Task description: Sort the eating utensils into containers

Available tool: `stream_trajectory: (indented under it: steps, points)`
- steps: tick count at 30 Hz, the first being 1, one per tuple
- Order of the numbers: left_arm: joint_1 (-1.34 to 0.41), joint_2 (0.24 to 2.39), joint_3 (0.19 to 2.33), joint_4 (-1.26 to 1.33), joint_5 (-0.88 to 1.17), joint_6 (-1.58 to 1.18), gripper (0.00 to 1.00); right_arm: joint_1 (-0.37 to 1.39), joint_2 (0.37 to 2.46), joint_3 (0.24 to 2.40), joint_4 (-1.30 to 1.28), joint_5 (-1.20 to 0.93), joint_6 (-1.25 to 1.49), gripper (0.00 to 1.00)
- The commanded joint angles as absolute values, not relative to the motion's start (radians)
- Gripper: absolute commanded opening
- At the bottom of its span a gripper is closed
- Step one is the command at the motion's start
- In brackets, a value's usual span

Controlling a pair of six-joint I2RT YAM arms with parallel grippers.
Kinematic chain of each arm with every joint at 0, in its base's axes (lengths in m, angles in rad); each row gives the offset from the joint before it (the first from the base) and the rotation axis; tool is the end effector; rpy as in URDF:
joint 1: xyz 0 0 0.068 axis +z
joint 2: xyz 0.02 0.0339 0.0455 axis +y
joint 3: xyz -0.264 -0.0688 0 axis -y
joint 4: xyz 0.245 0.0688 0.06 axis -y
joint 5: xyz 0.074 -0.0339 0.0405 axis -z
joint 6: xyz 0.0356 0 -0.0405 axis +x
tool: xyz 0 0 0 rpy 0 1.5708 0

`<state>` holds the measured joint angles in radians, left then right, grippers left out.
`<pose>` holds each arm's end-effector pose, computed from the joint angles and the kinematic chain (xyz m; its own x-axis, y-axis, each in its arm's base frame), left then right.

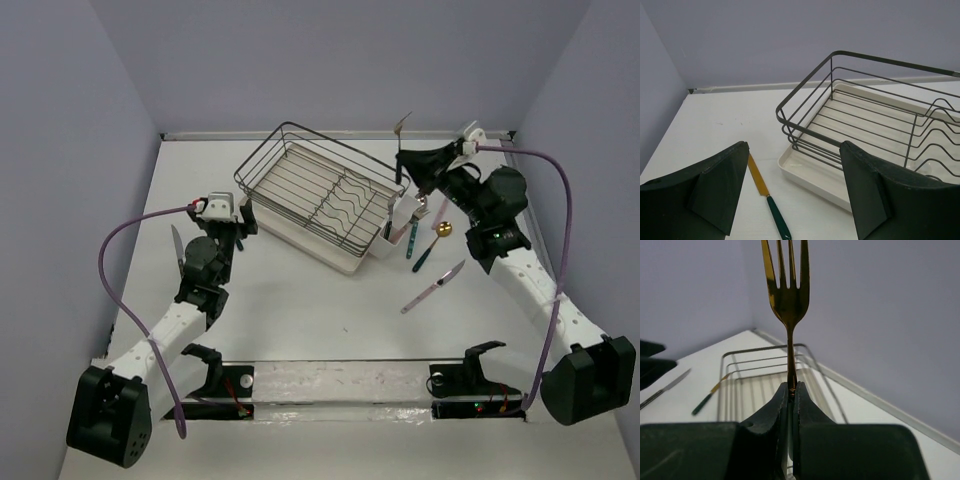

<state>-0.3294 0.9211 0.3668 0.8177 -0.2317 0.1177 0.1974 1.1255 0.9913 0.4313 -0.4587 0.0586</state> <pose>0.1967 -0.0586 0.2741 0.2570 0.0329 -0.9659 0.0754 0.9957 0.0540 0.2503 0.0661 0.4094 0.2520 0.1039 -0.9621 -0.6068 0.7915 -0.0734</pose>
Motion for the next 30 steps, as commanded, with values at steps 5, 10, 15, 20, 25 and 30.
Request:
stream_trajectory:
  steps: [5,10,15,20,25,30]
  points:
    - [-0.324,0.865,0.344,0.882,-0.219,0.115,0.84,0.425,1.091,0.799,0.715,-0.443,0.092,0.0]
    - [-0.324,0.864,0.345,0.879,-0.215,0.115,0.84,0.46,1.06,0.684,0.803,-0.345,0.101,0.0]
    - [-0.324,0.865,0.348,0.876,-0.21,0.115,0.84,0.46,1.008,0.591,0.787,-0.267,0.075,0.0]
    - [-0.324,0.867,0.353,0.871,-0.212,0.12,0.84,0.46,0.986,0.509,0.814,-0.193,0.058,0.0]
    - [-0.324,0.868,0.357,0.862,-0.212,0.121,0.84,0.46,1.038,0.491,0.862,-0.17,0.049,0.0]
    - [-0.324,0.864,0.362,0.857,-0.218,0.132,0.84,0.46,1.072,0.44,0.931,-0.103,0.018,0.0]
